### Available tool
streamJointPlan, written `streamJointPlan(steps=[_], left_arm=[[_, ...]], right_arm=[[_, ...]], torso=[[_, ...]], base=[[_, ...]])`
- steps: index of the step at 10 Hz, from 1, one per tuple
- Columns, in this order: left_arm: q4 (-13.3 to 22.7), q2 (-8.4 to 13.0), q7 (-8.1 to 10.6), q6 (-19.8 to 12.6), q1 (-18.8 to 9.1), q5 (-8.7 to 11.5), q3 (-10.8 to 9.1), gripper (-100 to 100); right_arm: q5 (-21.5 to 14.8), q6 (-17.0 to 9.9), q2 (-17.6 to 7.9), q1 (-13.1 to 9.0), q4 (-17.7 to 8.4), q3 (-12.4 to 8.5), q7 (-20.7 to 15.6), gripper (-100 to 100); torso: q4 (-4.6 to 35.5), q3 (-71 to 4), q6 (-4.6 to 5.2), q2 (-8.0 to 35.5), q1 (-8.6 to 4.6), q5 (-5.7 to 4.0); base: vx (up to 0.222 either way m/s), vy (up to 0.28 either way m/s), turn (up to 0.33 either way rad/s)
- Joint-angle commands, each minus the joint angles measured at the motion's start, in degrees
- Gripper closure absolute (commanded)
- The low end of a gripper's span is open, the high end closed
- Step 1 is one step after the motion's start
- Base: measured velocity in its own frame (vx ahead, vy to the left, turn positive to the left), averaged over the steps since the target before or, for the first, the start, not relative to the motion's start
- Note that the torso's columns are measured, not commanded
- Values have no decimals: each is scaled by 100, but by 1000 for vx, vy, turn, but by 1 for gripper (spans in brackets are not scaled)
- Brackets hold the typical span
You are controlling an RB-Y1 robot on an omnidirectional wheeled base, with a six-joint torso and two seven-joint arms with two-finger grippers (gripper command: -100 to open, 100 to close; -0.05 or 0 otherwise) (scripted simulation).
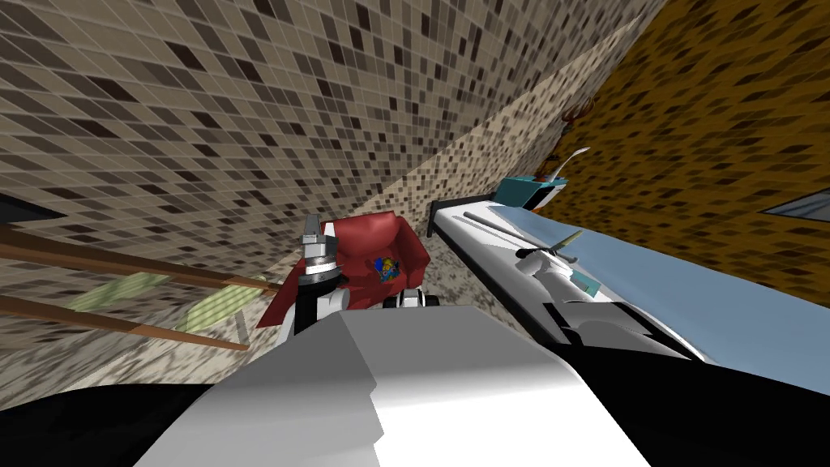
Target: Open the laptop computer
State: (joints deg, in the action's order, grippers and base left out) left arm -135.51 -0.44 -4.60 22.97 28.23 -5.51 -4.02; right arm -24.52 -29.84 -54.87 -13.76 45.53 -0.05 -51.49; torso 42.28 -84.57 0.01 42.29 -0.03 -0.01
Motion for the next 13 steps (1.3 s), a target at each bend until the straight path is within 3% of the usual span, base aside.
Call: streamJointPlan(steps=[1,3,5,8,13], left_arm=[[0,0,0,0,0,0,0,0],[0,0,0,0,0,0,0,0],[0,0,0,0,0,0,0,0],[0,0,0,0,0,0,0,0],[0,1,0,0,0,0,-1,0]], right_arm=[[-165,-262,-265,-132,-395,-44,-230,-100],[-246,-426,-462,-244,-721,-74,-414,-100],[-246,-426,-462,-244,-600,-74,-414,-100],[-317,-572,-638,-345,-1023,-109,-582,-100],[-311,-590,-631,-355,-996,-104,-599,-100]], torso=[[1,0,-2,1,1,1],[0,-2,-4,-3,7,3],[1,1,1,2,-4,-1],[1,0,-2,1,2,4],[0,-2,0,-4,-26,-5]], base=[[8,35,159],[15,36,151],[7,9,4],[4,6,64],[11,-26,3]])
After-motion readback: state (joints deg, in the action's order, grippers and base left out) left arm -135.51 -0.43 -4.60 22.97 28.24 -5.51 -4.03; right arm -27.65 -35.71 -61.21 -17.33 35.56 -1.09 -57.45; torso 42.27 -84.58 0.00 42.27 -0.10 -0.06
